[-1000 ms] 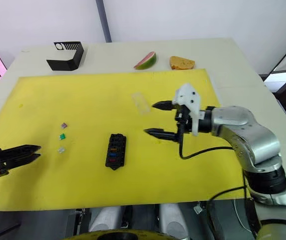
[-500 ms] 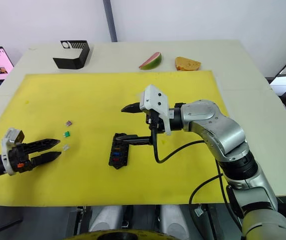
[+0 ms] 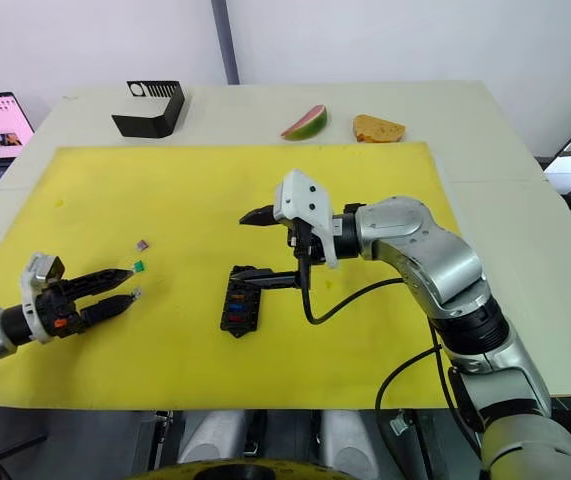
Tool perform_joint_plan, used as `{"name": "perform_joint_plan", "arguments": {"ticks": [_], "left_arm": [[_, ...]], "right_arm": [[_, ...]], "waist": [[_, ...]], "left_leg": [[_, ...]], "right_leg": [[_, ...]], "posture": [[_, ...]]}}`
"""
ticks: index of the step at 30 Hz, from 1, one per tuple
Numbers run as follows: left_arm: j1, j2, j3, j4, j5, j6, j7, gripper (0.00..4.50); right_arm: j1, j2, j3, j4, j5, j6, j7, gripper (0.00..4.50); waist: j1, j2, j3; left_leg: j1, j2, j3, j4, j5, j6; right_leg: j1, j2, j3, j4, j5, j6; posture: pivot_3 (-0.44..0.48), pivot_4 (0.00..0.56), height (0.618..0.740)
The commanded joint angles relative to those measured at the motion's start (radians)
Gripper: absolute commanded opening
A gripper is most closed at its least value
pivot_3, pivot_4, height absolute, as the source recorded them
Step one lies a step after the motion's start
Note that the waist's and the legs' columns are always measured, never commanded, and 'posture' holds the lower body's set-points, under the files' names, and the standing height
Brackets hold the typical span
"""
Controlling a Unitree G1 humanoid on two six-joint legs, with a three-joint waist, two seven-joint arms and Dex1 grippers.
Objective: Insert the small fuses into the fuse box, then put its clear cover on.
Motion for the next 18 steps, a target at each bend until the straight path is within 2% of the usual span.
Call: {"name": "perform_joint_plan", "arguments": {"ticks": [1, 5, 8, 10, 18], "left_arm": [[-0.015, -0.035, -0.012, 0.001, 0.006, 0.002, 0.027, 4.5], [-0.015, -0.055, -0.009, 0.009, 0.033, -0.019, 0.053, 4.5], [-0.001, -0.057, -0.018, -0.005, 0.036, -0.021, 0.044, 3.59], [0.002, -0.064, -0.032, -0.009, 0.053, -0.038, 0.056, 2.69], [0.01, -0.081, -0.066, 0.005, 0.094, -0.122, 0.052, 2.69]], "right_arm": [[-0.021, 0.003, -0.013, -0.01, -0.004, -0.018, 0.004, 4.46], [-0.019, -0.005, -0.016, -0.011, -0.011, -0.017, 0.005, 4.46], [-0.015, -0.013, -0.023, -0.01, -0.012, -0.016, 0.009, 4.5], [-0.013, -0.02, -0.027, -0.009, -0.012, -0.017, 0.012, 4.5], [-0.004, -0.031, -0.031, -0.021, -0.009, -0.011, 0.007, 4.5]], "waist": [[0.003, 0.0, 0.0], [0.016, 0.0, 0.0], [0.015, 0.0, 0.0], [0.014, 0.0, 0.0], [0.016, 0.002, -0.001]], "left_leg": [[0.0, 0.0, 0.0, 0.0, 0.0, 0.0], [0.0, 0.0, 0.0, 0.0, 0.0, 0.0], [0.0, 0.0, 0.0, 0.0, 0.0, 0.0], [0.0, 0.0, 0.0, 0.0, 0.0, 0.0], [0.0, 0.0, 0.0, 0.0, 0.0, 0.0]], "right_leg": [[0.0, 0.0, 0.0, 0.0, 0.0, 0.0], [0.0, 0.0, 0.0, 0.0, 0.0, 0.0], [0.0, 0.0, 0.0, 0.0, 0.0, 0.0], [0.0, 0.0, 0.0, 0.0, 0.0, 0.0], [0.0, 0.0, 0.0, 0.0, 0.0, 0.0]], "posture": [[0.0, 0.15, 0.74], [0.0, 0.15, 0.74], [0.0, 0.15, 0.74], [0.0, 0.15, 0.74], [0.0, 0.15, 0.74]]}}
